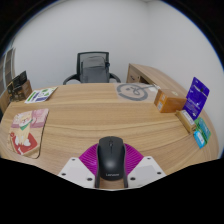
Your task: Arrange mouse
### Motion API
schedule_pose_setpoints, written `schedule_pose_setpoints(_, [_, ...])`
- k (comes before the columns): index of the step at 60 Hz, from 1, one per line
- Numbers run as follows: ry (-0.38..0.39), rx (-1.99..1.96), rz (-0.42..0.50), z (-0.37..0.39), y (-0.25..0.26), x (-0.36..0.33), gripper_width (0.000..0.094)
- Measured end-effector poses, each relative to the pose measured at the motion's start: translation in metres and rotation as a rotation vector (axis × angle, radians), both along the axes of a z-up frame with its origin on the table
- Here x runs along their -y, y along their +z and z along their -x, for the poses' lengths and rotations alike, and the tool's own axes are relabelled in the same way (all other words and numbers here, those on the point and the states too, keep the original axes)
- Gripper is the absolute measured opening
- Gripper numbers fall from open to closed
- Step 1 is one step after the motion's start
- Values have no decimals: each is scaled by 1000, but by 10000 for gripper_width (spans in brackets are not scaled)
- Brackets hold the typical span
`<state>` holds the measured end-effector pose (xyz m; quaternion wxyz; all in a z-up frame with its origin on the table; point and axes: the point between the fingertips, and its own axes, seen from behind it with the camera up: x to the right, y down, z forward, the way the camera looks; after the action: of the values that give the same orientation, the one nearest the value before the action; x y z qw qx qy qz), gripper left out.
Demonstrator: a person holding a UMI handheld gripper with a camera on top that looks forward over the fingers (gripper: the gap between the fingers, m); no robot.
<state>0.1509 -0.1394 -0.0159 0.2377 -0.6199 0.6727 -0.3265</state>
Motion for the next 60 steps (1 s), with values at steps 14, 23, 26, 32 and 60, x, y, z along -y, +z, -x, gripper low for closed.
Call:
schedule_pose_setpoints(14, [-18,60,-48,-17,88,-51,318])
schedule_pose_setpoints(23, [119,129,-124,-51,135,-164,318])
schedule_pose_setpoints(26, [152,137,-129,-61,134,-204,317])
schedule_pose_setpoints(32, [215,99,-166,-68,118,-261,318])
schedule_pose_setpoints(60, [313,-6,-66,-53,9,-340,317])
